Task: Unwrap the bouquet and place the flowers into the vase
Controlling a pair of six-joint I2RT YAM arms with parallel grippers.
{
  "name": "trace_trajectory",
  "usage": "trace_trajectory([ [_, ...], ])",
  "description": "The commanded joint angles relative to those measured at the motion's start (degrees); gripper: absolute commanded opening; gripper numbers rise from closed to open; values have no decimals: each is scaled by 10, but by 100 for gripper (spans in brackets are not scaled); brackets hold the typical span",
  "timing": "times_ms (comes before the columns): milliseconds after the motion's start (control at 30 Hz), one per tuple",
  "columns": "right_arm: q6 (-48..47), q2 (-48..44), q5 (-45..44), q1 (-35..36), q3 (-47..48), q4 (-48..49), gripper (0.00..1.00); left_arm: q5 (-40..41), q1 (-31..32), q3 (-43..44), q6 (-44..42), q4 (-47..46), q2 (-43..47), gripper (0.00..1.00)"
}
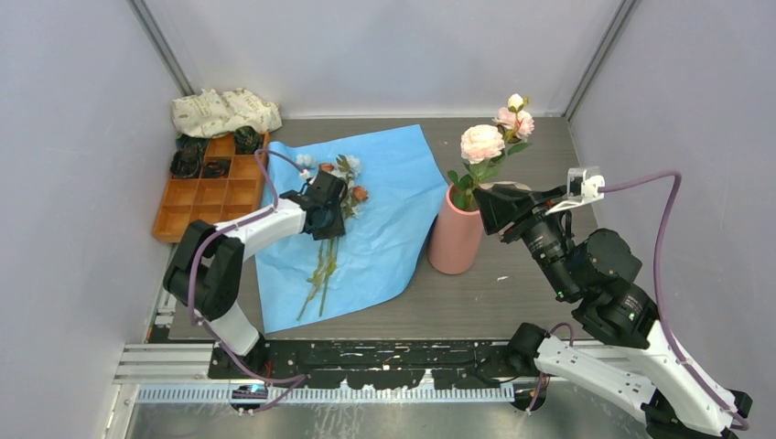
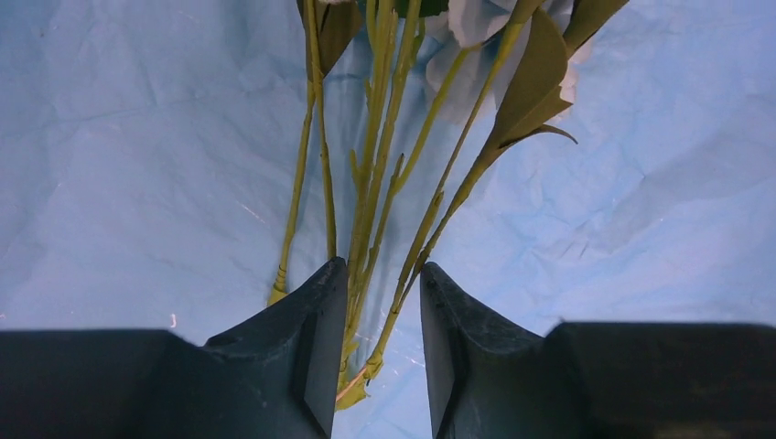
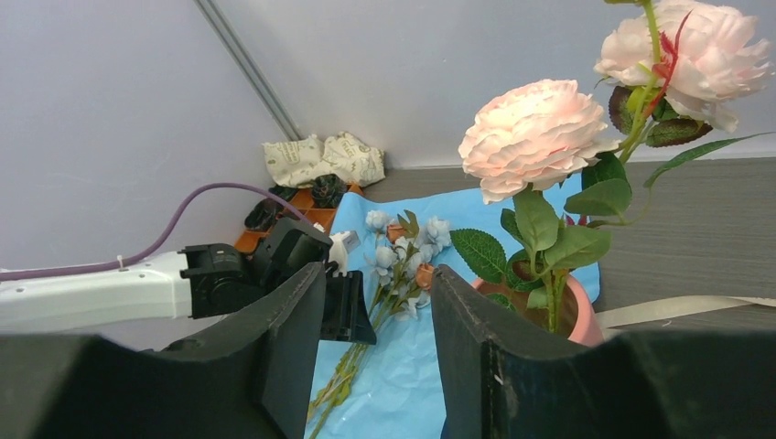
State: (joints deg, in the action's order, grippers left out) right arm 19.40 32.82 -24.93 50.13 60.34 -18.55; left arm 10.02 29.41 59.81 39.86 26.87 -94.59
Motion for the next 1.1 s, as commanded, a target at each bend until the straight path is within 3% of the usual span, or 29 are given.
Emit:
trace_trajectory([
  [0,10,4,6,2,-4,25,51,21,1,34,-11,-5,-20,35],
  [67,14,8,7,2,-6,27,51,19,1,40,-10,-2,-27,31],
  [233,19,17,8,2,-12,32,51,13,1,37,-8,-1,-5,4],
  [300,20,19,9,2,-13,36,51,13,1,34,-7,1,11,0],
  [533,22,36,15,2,-12,45,51,-14,1,31,-1,6,76,0],
  [767,8,108,61,2,41,17,53,-107,0,16,-7,-57,133,2],
  [900,20,172,108,4,85,-12,57,-191,-1,-14,-2,-110,128,11],
  [1067,47,290,128,27,139,-74,58,-223,-8,-42,-1,-123,119,31],
])
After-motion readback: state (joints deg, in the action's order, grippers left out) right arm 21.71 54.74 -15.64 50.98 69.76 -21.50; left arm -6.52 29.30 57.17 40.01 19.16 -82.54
